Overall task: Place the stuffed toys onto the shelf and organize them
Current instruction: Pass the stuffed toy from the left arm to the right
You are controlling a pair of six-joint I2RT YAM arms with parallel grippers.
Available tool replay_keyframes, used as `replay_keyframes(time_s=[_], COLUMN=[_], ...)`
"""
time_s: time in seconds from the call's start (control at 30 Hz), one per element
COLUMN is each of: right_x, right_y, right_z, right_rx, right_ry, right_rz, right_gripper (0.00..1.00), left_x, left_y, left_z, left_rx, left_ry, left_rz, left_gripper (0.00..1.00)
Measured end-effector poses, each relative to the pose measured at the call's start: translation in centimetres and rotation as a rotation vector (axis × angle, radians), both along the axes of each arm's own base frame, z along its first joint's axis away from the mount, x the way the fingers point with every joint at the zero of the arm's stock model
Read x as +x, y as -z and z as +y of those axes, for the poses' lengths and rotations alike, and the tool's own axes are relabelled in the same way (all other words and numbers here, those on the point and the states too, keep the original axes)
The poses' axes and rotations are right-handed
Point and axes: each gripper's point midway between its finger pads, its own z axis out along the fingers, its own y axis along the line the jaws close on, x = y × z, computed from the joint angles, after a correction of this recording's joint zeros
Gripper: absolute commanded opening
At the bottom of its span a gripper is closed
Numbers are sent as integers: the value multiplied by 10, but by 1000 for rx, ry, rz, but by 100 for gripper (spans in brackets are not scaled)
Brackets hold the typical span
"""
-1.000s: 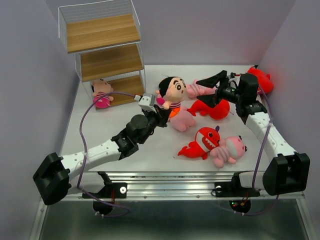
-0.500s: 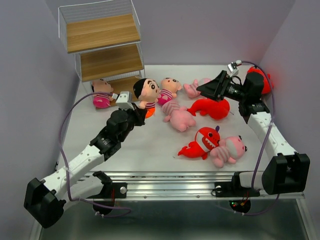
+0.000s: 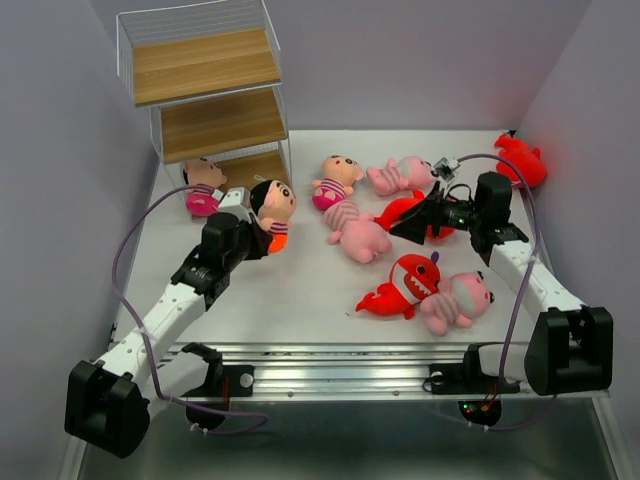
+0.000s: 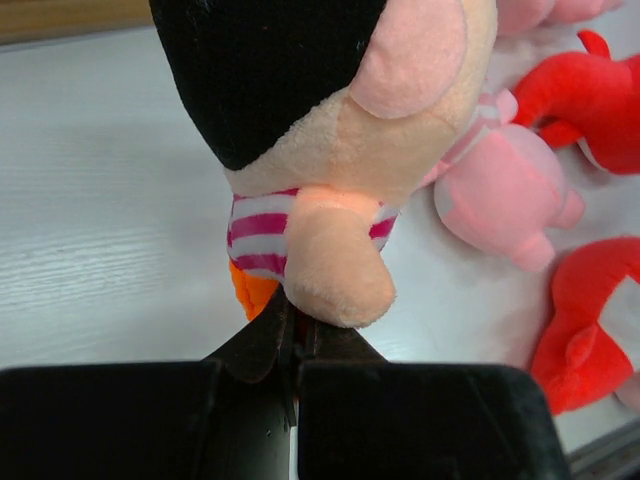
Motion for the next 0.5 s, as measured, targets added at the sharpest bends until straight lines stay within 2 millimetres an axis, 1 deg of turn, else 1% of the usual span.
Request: replay_keyframes(time_s=[0.07,0.13,0.23,0.3,0.4,0.43,0.5], right_x=[-7,-15,-32,-42,-47,-46,-42], right_y=[8,16,24,27,20,13,6], right_z=[0,3,17,33,58,70,82], right_rx=[-33,-83,-152,-196,-238,-251,-262], right_ry=[-40,-92,-192,-267,-349,-372,-386], right_rz=[-45,-119,-235,-306,-398,-432,-469], right_gripper=[100,100,100,100,100,100,100], left_x=[-4,-11,-26,-38,-57,-63,-74], left_y=[5,7,7,8,8,6,1], left_z=[-8,-23,-44,-55,-67,-72,-78], left_rx=[-15,-50,-112,-155,-209,-230,-260], left_ry=[51,137,267,345,431,458,502], left_rz=[27,48,80,100,131,141,148], left_gripper=[0,0,0,0,0,0,0])
